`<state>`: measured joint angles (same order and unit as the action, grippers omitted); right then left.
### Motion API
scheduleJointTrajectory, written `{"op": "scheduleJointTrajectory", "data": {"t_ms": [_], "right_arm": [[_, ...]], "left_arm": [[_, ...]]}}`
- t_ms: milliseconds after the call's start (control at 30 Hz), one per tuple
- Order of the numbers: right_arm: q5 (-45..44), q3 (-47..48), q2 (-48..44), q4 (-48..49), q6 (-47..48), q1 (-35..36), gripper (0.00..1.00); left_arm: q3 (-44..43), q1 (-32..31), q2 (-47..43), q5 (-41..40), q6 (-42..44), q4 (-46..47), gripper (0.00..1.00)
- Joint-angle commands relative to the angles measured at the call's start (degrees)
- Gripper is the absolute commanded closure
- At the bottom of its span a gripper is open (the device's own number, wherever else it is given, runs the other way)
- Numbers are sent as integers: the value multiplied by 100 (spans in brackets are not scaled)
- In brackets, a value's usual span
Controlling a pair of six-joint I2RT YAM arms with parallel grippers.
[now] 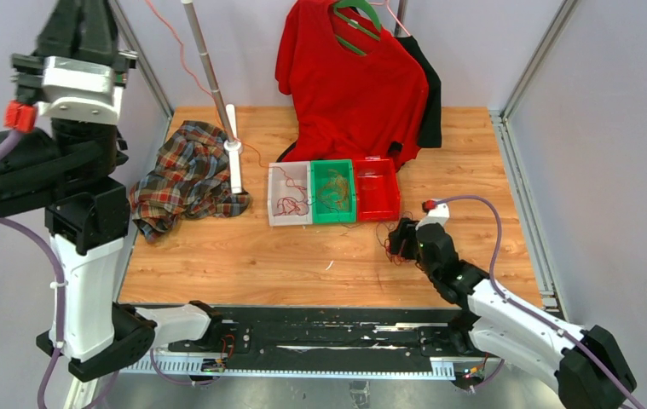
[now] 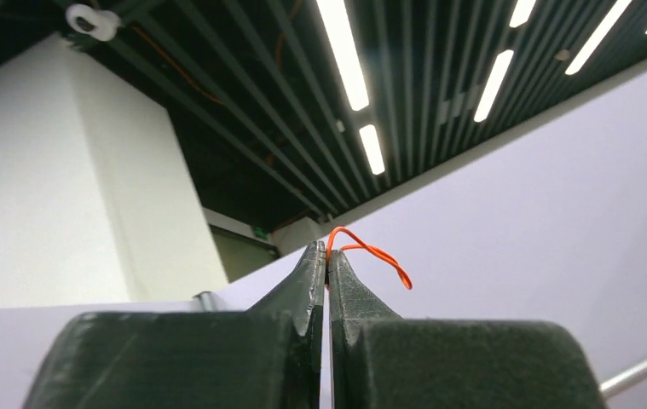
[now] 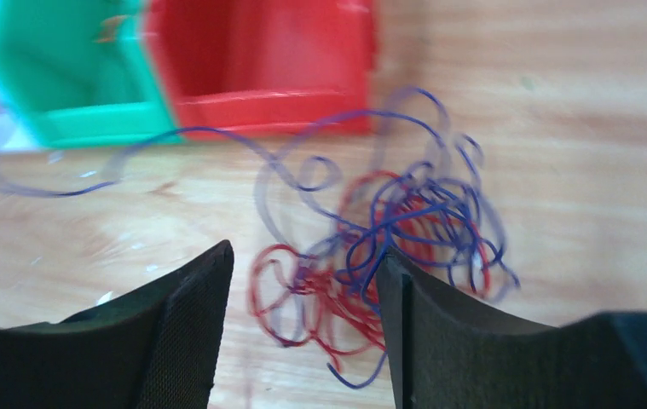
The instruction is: Untangle the cables
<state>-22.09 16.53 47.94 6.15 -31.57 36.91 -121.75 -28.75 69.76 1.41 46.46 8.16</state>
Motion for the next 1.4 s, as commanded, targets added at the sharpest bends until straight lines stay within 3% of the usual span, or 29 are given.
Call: {"op": "scheduleJointTrajectory", "data": {"t_ms": [0, 233, 500, 733, 867, 933, 1067, 1200, 1367], "right_arm": [[1626, 339, -338, 510, 1545, 192, 37], [3389, 693, -220, 1282, 2458, 285, 32], [4659, 1665, 1513, 1888, 3070, 448, 31], [4959, 2349, 2398, 1665, 3321, 815, 32], [5206, 2626, 2396, 999, 2764, 833, 35], [5422, 2519, 2334, 1116, 2597, 858, 36], [4821, 2288, 2324, 1579, 3356, 1109, 33], [4626, 2617, 2908, 1594, 3828, 1118, 32], [5306, 3077, 3752, 1898, 3937, 1162, 32]], "left_arm": [[160, -34, -118, 557, -376, -271, 99], [180, -35, -120, 656, -388, -391, 99], [-42, -35, -51, 698, -409, -497, 99], [-43, -34, -91, 729, -304, -605, 99], [52, -34, -148, 758, -295, -624, 99], [141, -35, -182, 772, -306, -626, 100], [76, -36, -146, 782, -340, -627, 100], [-196, -34, -66, 790, -323, -664, 99], [-395, -36, -14, 792, -261, -765, 99]]}}
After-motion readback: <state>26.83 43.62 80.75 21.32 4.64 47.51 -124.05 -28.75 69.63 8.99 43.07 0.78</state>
